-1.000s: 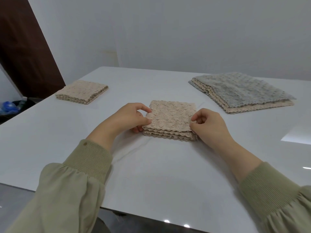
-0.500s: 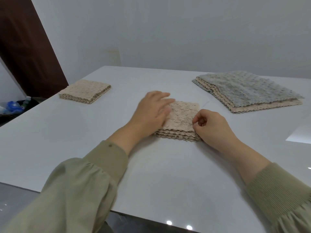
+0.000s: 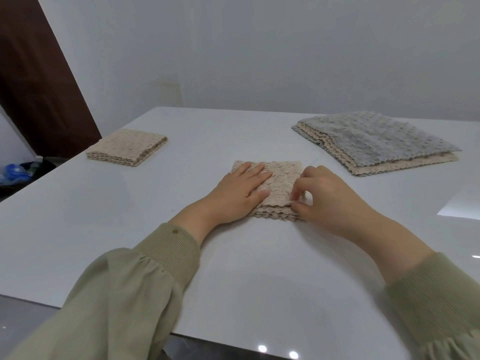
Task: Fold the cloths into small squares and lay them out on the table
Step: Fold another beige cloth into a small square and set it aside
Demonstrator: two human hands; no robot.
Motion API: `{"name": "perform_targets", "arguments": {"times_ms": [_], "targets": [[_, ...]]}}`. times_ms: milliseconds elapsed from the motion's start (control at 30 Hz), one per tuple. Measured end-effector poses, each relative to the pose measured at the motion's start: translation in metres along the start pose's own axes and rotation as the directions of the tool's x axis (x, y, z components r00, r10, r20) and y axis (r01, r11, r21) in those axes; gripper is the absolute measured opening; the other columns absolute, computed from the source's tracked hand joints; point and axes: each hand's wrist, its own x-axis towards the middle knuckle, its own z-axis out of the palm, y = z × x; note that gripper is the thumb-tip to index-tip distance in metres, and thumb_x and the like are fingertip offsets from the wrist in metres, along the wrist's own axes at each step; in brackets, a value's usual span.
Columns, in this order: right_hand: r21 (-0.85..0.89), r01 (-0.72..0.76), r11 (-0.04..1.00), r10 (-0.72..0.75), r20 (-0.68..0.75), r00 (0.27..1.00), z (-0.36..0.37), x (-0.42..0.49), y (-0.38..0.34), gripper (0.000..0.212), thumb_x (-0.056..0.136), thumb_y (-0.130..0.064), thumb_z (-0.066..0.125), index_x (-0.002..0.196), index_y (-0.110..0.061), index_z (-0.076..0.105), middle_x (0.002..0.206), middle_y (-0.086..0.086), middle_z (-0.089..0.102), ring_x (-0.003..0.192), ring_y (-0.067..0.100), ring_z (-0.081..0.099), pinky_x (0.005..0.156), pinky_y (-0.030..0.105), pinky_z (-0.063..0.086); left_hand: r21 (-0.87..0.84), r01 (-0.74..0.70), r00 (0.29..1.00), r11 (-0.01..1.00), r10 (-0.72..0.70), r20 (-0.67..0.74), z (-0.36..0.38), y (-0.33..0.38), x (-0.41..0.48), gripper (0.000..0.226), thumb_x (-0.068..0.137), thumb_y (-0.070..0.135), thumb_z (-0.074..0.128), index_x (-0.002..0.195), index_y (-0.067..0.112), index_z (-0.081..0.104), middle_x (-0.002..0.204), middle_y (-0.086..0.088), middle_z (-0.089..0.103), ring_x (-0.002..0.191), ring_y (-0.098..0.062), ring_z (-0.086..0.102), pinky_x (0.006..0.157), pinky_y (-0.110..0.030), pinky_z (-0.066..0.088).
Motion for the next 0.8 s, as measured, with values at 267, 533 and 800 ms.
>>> {"name": "perform_targets", "arguments": {"times_ms": [267, 533, 800], "targets": [[0.015, 0.158, 0.987, -0.153, -0.176, 0.972, -0.004, -0.001, -0.003, 0.015, 0.070, 0.001, 0.071, 0.067, -0.013, 0.065, 0.069, 0.000, 0.063, 0.073, 0.024, 0.053, 0.067, 0.038, 0.046, -0.062, 0.009, 1.000, 0.998, -0.009, 0.013, -0.003, 0.003, -0.002, 0.047, 0.103, 0.021, 0.025, 0.149, 0.028, 0.019, 0.159, 0.009, 0.006, 0.145, -0.008, -0.005, 0.118, -0.034, 0.000], [0.074, 0.065, 0.995, -0.068, 0.036, 0.997, 0.002, -0.001, 0.000, 0.006, 0.080, -0.025, 0.070, 0.080, -0.020, 0.068, 0.079, -0.010, 0.060, 0.087, 0.012, 0.053, 0.081, 0.027, 0.041, -0.143, -0.024, 0.997, 0.989, 0.014, -0.071, -0.011, -0.002, -0.007, 0.043, 0.098, 0.018, 0.045, 0.140, 0.024, 0.042, 0.153, 0.008, 0.028, 0.144, -0.008, 0.010, 0.111, -0.018, 0.004], [0.097, 0.001, 0.995, -0.008, 0.066, 0.998, 0.002, -0.002, 0.000, 0.014, 0.078, -0.027, 0.073, 0.088, -0.019, 0.068, 0.084, -0.010, 0.056, 0.091, 0.010, 0.052, 0.081, 0.024, 0.039, -0.219, -0.071, 0.986, 0.973, 0.035, -0.162, -0.030, 0.005, -0.028, 0.019, 0.068, 0.021, 0.082, 0.079, 0.026, 0.068, 0.091, 0.012, 0.060, 0.091, 0.002, 0.048, 0.078, -0.010, 0.037]]}}
